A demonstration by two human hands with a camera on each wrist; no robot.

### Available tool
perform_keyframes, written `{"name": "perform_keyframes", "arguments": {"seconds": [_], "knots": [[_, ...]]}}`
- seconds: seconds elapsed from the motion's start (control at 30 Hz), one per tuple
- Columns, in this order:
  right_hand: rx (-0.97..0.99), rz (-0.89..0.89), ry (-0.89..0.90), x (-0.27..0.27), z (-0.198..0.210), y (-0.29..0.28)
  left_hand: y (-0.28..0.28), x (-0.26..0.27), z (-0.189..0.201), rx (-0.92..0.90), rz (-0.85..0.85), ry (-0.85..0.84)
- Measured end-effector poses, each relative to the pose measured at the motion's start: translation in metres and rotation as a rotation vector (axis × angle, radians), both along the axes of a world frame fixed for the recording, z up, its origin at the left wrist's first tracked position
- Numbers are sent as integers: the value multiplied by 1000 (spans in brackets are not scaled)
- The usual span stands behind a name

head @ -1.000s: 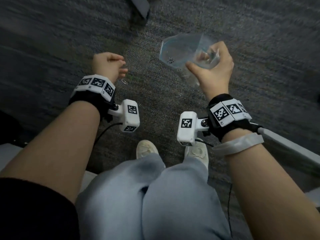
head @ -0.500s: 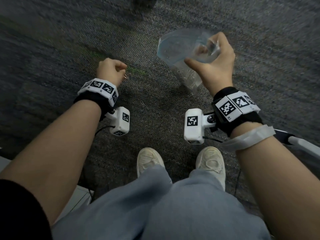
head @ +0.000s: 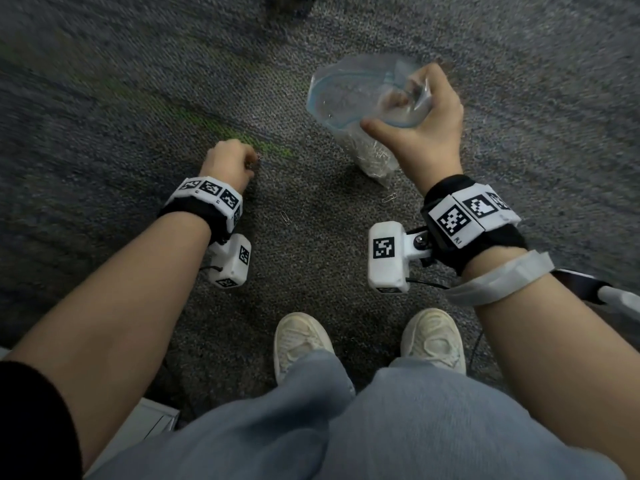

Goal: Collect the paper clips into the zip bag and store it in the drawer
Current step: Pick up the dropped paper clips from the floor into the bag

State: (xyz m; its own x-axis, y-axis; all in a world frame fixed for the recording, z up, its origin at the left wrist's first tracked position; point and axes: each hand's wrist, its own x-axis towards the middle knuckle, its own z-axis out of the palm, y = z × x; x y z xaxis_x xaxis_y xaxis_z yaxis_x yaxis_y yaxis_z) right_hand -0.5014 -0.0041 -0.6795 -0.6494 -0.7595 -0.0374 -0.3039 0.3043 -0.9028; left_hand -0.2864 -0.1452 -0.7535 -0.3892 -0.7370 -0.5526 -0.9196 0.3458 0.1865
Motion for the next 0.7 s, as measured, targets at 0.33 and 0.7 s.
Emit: {"name": "perform_keyframes", "arguments": {"seconds": [0.33, 0.7], "knots": [[13, 13, 16, 14, -5, -4, 10, -5, -12, -70, -64, -45], [-16, 19, 31, 17, -12, -7, 7, 5, -13, -93, -10, -32]]}}
